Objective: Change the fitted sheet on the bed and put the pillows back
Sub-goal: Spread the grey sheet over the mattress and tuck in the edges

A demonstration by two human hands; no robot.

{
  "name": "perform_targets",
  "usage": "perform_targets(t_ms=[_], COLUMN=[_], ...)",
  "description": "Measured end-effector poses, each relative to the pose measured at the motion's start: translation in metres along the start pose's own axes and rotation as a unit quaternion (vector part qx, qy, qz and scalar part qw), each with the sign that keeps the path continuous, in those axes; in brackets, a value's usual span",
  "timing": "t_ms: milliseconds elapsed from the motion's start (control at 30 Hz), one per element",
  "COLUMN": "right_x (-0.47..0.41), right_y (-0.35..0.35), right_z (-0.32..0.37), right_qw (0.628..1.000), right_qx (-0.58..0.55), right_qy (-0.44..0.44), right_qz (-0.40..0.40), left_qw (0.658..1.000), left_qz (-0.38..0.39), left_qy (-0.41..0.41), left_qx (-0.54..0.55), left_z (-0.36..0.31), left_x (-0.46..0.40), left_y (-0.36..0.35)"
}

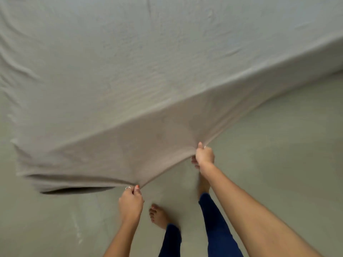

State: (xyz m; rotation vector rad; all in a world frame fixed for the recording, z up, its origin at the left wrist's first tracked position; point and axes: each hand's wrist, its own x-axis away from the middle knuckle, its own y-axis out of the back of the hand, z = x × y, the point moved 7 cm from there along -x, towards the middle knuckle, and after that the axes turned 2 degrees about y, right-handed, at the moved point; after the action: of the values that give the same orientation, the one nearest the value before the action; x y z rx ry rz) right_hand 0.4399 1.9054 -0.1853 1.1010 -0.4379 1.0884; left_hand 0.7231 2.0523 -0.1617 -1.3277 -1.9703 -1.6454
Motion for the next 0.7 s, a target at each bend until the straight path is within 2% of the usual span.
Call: perform_targets(t_ms=[67,167,267,400,533,700], right_x=[0.019,0.019,-0.008,-0.052,-0.12,-0.212], right_y=[0.013,0.036,0.078,0.152,0.225,0.311], right_z=[-0.001,0.01,0.035,0.08,0.131,0.201], right_qw=[0.995,0.986,0.991,0.99,0.994,0.994], right_qx=[0.069,0.104,0.067,0.104,0.088,-0.014], right_qy=[-0.01,-0.015,0.015,0.029,0.052,0.104], right_qz=[0.069,0.13,0.114,0.091,0.05,-0.033], left_qw=[0.997,0.984,0.957,0.915,0.857,0.769], left_qz=[0.039,0.01,-0.031,-0.054,-0.039,-0.027], left_qy=[-0.015,-0.079,-0.171,-0.288,-0.402,-0.513], left_qx=[-0.061,-0.16,-0.233,-0.276,-0.321,-0.379], left_z=[-0.016,-0.08,-0.167,-0.28,-0.391,-0.518], left_x=[-0.002,0.006,0.023,0.04,0.059,0.084], left_y=[0.005,0.029,0.039,0.013,-0.05,-0.155])
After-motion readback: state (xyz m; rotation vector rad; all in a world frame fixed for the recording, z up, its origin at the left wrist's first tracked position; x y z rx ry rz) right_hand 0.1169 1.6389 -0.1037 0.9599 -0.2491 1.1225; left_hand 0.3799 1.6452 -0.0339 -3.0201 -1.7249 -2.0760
